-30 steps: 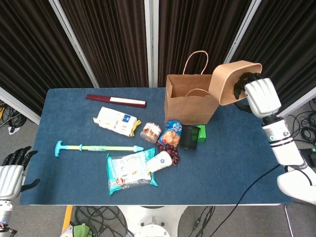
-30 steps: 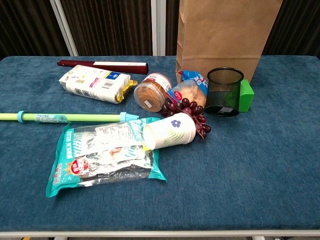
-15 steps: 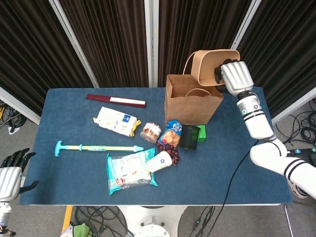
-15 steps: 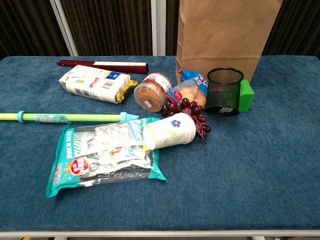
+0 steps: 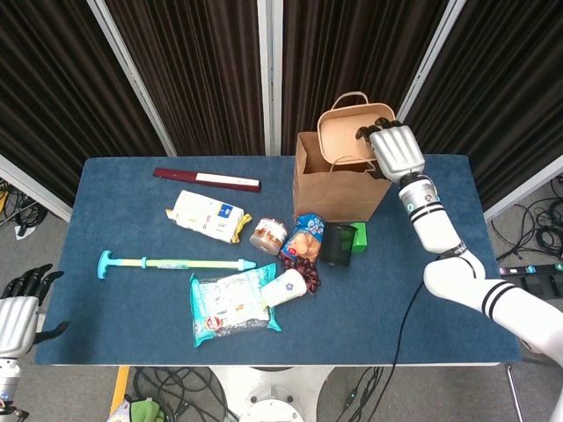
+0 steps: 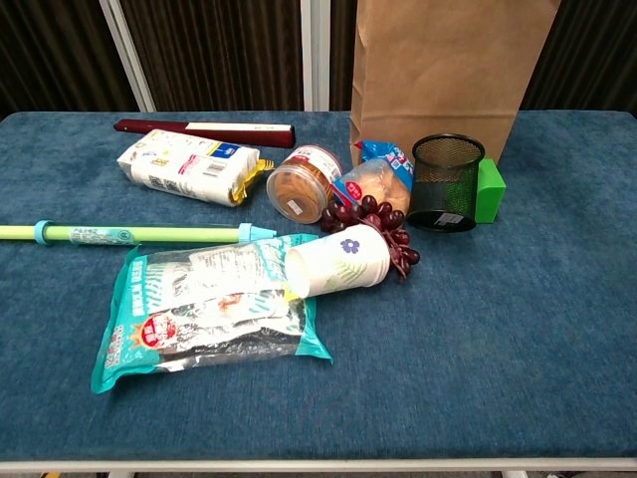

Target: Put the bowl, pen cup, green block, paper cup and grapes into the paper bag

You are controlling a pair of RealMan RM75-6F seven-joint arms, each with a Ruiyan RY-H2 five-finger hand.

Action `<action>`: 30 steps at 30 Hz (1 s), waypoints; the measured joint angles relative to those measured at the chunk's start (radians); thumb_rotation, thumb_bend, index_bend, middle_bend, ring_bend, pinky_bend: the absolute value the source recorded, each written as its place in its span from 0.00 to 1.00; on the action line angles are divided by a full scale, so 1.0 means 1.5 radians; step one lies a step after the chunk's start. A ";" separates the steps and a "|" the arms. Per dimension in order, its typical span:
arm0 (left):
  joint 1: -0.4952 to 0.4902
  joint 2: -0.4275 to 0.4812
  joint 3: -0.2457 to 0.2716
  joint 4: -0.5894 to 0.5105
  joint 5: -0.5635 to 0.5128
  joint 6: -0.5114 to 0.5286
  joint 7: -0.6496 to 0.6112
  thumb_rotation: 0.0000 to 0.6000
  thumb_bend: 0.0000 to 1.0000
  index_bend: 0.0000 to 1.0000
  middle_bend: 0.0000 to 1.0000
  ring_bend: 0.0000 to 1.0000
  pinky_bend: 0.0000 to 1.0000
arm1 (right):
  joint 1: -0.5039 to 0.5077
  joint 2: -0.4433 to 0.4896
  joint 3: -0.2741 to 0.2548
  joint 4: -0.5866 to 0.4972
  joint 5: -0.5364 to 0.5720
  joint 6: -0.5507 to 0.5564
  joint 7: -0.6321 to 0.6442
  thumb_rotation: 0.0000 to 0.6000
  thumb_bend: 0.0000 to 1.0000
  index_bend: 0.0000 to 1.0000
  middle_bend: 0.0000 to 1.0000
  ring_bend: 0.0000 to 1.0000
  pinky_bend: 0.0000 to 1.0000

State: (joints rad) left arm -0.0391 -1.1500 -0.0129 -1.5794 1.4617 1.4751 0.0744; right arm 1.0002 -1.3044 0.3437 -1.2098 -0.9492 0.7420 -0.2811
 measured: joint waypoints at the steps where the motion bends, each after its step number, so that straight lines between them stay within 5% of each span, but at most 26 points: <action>1: 0.001 -0.001 0.000 0.001 0.001 0.001 -0.002 1.00 0.00 0.26 0.23 0.15 0.20 | -0.001 0.004 0.000 -0.008 0.001 0.004 0.000 1.00 0.29 0.05 0.20 0.08 0.20; 16: -0.004 0.000 -0.002 0.000 0.012 0.005 0.000 1.00 0.00 0.26 0.23 0.15 0.20 | -0.054 0.073 -0.010 -0.089 -0.014 0.039 0.058 1.00 0.07 0.03 0.18 0.08 0.19; 30: 0.001 0.001 0.001 0.002 0.011 0.008 -0.002 1.00 0.00 0.26 0.23 0.15 0.20 | -0.120 0.109 -0.018 -0.147 -0.104 0.107 0.173 1.00 0.06 0.04 0.26 0.12 0.25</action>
State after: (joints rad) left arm -0.0371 -1.1487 -0.0116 -1.5770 1.4782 1.4865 0.0720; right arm 0.8199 -1.1408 0.3172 -1.4302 -1.1056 0.9030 -0.0211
